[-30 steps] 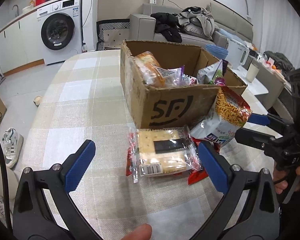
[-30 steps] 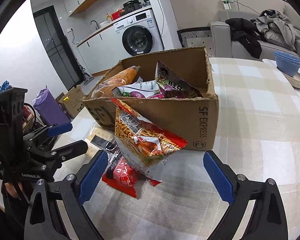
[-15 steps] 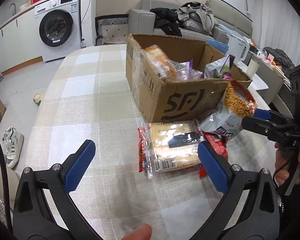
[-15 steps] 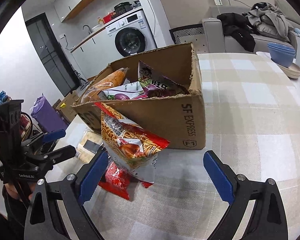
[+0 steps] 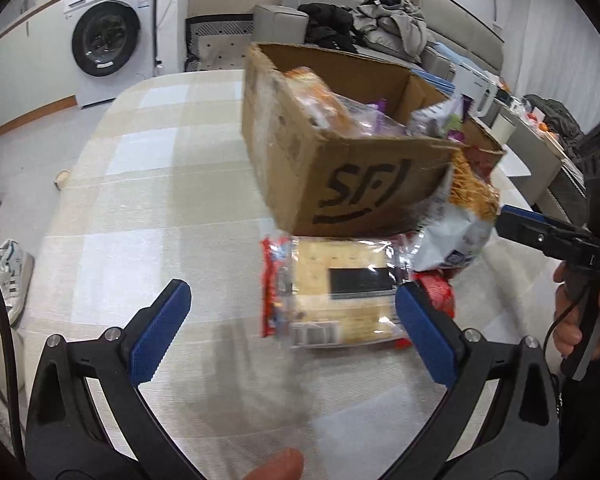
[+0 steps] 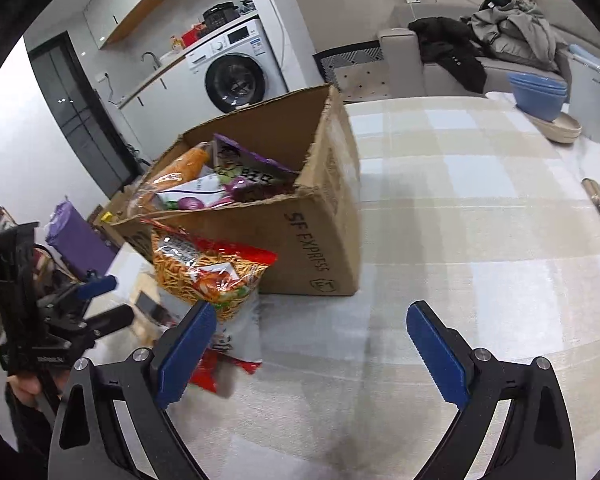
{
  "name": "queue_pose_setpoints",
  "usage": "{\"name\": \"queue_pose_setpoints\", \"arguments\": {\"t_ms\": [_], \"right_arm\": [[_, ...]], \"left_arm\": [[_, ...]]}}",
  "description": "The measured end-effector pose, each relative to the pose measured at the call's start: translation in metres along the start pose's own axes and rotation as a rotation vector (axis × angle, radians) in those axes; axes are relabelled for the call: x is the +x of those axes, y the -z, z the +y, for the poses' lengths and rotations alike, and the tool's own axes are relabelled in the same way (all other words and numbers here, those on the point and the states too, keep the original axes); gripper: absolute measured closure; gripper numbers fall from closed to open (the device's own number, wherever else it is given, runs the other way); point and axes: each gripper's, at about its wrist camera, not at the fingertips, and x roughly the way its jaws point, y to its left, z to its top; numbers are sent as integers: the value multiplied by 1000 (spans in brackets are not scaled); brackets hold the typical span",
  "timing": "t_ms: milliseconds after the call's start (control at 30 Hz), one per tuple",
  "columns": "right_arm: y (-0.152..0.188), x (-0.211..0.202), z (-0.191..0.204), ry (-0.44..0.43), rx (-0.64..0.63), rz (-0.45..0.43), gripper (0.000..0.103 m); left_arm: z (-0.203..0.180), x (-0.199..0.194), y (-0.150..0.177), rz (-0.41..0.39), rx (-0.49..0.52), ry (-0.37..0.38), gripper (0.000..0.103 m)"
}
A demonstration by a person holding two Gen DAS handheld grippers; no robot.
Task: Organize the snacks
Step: 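Move the left gripper to the cracker pack while the right gripper approaches the orange stick-snack bag, then close the left gripper on the cracker pack while the right gripper grasps the orange stick-snack bag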
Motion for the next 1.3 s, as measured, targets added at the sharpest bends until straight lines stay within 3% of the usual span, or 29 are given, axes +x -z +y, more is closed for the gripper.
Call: {"name": "queue_pose_setpoints", "arguments": {"t_ms": [233, 333, 667, 700, 767, 833, 967, 1233, 1267, 1300], "right_arm": [[4, 13, 19, -71, -5, 32, 5], [5, 18, 29, -91, -9, 39, 5], [-3, 36, 52, -89, 21, 45, 5], [-5, 38, 54, -81, 28, 43, 7], [-6, 42, 52, -71, 36, 46, 27], [-6, 46, 48, -82, 54, 62, 39], [-3, 39, 39, -98, 63, 46, 46], [8, 20, 20, -119, 72, 24, 46], [7, 19, 19, -117, 74, 23, 46], [7, 19, 18, -118, 74, 21, 46]], "left_arm": [[-35, 11, 6, 24, 102, 2, 1], [-42, 18, 8, 34, 119, -51, 1], [-48, 27, 10, 38, 85, -79, 1], [-49, 29, 11, 42, 86, -80, 1], [-48, 28, 12, 43, 86, -82, 1], [-49, 30, 10, 46, 92, -84, 1], [-50, 31, 9, 58, 88, -80, 1], [-33, 32, 8, 74, 44, -54, 1], [-31, 33, 9, 77, 35, -49, 4], [-29, 33, 9, 80, 29, -33, 15]]}}
